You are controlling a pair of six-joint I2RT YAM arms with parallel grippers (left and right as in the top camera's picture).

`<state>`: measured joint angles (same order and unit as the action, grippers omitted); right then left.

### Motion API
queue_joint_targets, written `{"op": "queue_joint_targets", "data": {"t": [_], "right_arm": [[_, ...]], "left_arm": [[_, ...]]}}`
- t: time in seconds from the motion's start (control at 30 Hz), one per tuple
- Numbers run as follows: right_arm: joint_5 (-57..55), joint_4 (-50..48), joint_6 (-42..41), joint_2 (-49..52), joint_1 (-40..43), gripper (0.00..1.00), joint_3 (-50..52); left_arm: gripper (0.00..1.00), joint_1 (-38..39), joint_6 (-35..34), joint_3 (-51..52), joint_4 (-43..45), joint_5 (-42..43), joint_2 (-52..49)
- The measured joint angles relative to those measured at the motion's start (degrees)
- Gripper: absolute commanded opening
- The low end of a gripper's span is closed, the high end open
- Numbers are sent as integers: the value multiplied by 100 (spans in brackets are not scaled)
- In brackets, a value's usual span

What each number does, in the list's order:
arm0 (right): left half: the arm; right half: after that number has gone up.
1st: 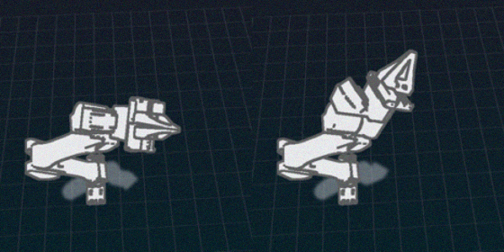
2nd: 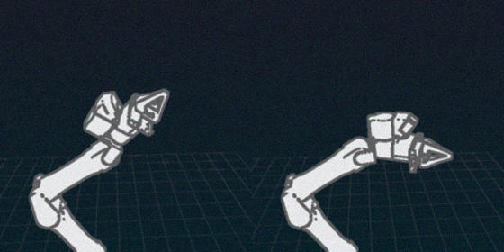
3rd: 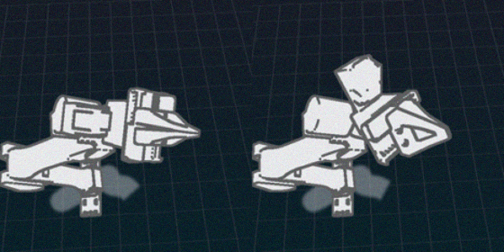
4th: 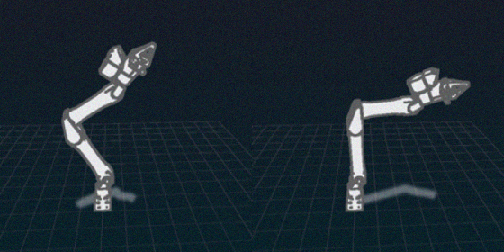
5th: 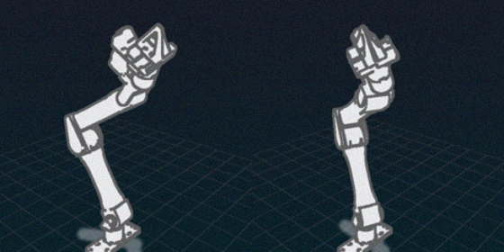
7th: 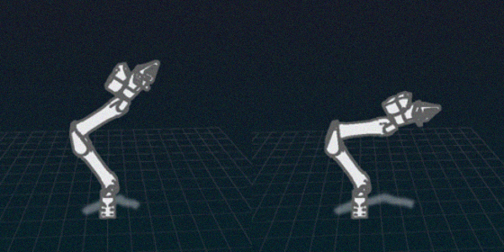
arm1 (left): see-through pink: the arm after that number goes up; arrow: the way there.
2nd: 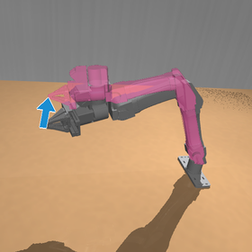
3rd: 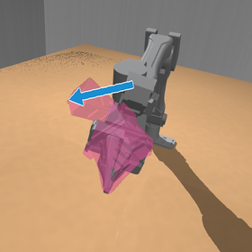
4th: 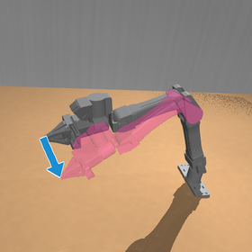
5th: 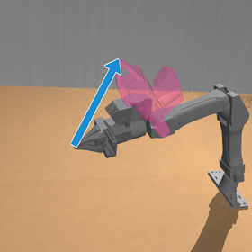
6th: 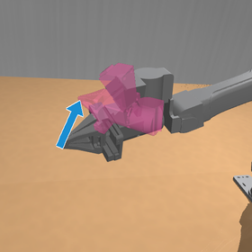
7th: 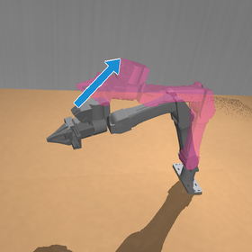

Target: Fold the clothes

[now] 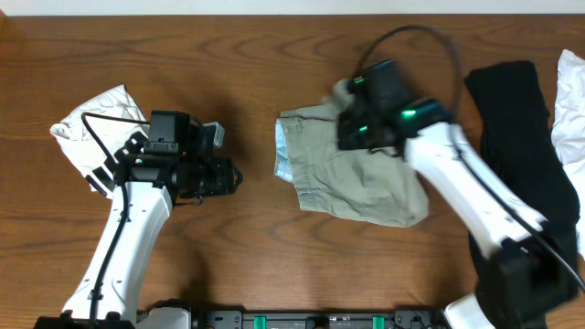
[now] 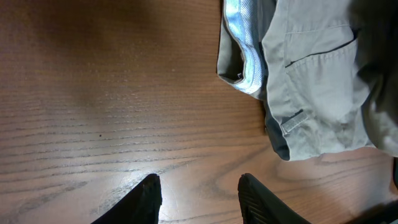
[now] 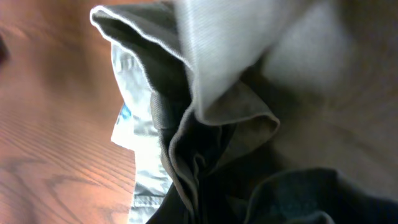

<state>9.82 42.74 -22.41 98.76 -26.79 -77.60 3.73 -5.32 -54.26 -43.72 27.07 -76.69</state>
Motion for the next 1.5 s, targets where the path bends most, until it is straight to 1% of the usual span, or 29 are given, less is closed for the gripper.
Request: {"op": "queue_joint_targets", "data": {"t": [0.17,0.3,0.33,0.37,0.43,0.63,0.67,0.77,0.83,0.93,1.03,1.17,1.27,1.37,1.5], "right_arm": [[-76,-343,-317,767,-568,1,0],[-79,-632,-444,1108,-905,1,0],[-81,-684,-461,1145,-988,3,0],[-81,-730,-479,1154,-1067,6,4],[-66,-831,-544,1154,-1209,17,4],[44,-940,-540,1154,-1419,20,4],[144,-955,-496,1154,-1419,20,4],[728,-1104,-125,1154,-1416,24,4],[1499,-1167,446,1154,-1419,24,4],[2253,-1082,1005,1154,-1419,26,4],[2553,-1049,1305,1123,-1403,29,4],[2455,-1008,1499,826,-1300,31,9],[2063,-951,1552,269,-1082,31,11],[1394,-835,1482,-570,-752,25,9],[485,-341,1156,-1554,-168,16,-37]], "left_arm": [[43,2,0,0,-2,0,0],[43,0,0,0,-9,0,0],[43,0,0,0,-17,0,0],[43,0,0,0,-22,-2,0],[43,0,0,0,-24,-2,0],[43,0,0,0,-24,-2,0],[44,0,0,0,-24,-2,0],[44,0,0,0,-24,-2,0],[43,0,0,0,-24,-2,0],[44,0,0,0,-26,-2,0],[43,0,0,0,-26,-2,0],[44,2,0,0,-26,-13,0],[43,0,0,0,-48,-52,0],[44,0,0,0,-81,-79,0],[44,0,0,0,-87,-94,0]]}}
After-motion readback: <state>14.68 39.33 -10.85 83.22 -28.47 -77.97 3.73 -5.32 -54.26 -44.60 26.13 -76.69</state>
